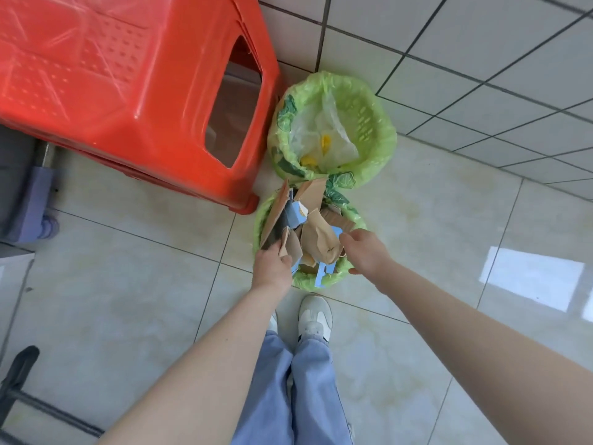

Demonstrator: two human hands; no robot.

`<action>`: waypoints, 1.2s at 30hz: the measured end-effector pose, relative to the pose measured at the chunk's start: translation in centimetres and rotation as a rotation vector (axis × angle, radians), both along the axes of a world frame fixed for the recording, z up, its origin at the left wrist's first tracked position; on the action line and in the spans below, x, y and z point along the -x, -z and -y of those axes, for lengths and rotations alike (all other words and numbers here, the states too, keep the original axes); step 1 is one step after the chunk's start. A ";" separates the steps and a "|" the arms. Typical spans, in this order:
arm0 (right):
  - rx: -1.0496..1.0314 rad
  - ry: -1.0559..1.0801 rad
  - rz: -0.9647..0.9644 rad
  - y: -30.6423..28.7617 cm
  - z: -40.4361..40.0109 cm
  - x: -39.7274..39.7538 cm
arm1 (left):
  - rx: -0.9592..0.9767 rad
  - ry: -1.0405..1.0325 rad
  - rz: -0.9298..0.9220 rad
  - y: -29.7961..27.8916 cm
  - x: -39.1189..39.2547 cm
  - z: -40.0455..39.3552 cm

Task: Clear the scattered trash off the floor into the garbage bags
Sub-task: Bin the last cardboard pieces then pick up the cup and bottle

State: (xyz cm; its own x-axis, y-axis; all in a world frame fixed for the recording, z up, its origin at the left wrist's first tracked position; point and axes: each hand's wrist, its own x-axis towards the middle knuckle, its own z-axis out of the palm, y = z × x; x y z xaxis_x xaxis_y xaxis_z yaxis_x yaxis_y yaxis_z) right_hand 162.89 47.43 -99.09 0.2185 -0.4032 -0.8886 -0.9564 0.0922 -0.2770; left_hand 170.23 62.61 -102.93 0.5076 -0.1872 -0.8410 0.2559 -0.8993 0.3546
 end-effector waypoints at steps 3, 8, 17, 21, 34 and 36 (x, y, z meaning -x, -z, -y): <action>-0.004 -0.041 0.007 0.4 0.0 0.0 | -0.036 0.025 0.028 0.9 0.0 0.3; 0.053 -0.086 0.027 0.4 0.0 0.1 | -0.051 0.044 0.047 0.2 0.2 0.3; 0.087 -0.180 0.070 -5.5 -1.5 -0.2 | 0.061 -0.027 0.076 -6.9 0.7 -1.0; 0.089 -0.260 0.151 -10.8 -3.4 -1.5 | 0.146 -0.238 0.050 -12.6 0.1 -2.7; 0.067 -0.542 0.548 -36.0 -16.6 -11.3 | 0.359 -0.723 0.352 -36.8 -2.8 -15.8; 0.043 -0.571 0.620 -39.3 -19.9 -13.5 | 0.391 -0.832 0.377 -39.9 -3.6 -18.5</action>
State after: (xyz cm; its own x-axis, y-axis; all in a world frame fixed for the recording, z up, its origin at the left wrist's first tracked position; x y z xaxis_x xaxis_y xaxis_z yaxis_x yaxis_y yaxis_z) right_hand 176.35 67.32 -59.80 0.8422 -0.1137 -0.5270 -0.5268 -0.3816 -0.7595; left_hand 173.86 81.07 -62.99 0.8246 0.1200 -0.5528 0.5619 -0.2868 0.7759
